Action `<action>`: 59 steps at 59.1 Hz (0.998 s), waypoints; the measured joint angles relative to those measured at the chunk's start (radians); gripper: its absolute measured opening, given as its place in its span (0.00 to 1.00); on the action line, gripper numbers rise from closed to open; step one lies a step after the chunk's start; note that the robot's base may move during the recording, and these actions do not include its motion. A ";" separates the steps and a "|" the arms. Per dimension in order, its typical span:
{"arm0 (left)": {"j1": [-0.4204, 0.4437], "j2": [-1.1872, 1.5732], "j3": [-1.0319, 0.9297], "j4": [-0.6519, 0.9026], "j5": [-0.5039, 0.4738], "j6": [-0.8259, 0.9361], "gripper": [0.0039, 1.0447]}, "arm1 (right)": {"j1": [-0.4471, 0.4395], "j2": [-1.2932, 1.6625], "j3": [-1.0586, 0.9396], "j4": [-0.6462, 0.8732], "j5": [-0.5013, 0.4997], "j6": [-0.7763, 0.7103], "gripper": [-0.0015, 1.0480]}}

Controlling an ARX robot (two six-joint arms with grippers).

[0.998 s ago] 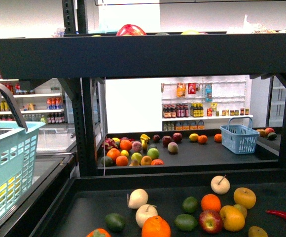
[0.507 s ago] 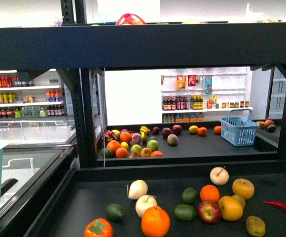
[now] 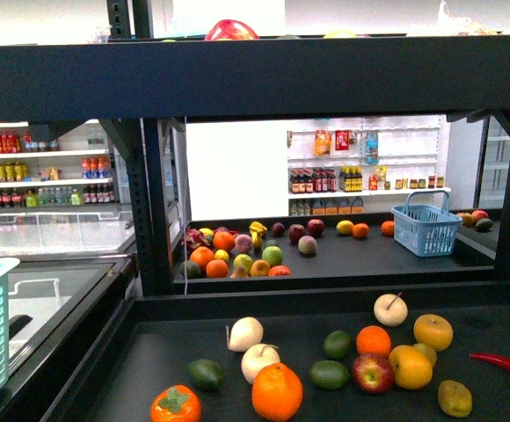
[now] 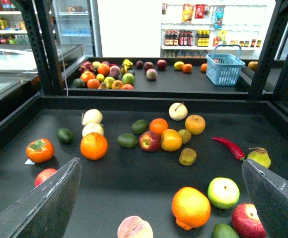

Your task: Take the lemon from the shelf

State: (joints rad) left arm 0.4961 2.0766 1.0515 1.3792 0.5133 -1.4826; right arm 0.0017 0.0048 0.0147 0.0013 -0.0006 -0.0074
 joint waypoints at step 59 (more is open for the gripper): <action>-0.141 -0.952 -0.300 -1.271 -0.312 1.022 0.92 | 0.000 0.000 0.000 0.000 0.000 0.000 0.93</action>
State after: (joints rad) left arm 0.3550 1.1244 0.7517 0.1078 0.2008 -0.4606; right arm 0.0017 0.0048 0.0147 0.0013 -0.0006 -0.0074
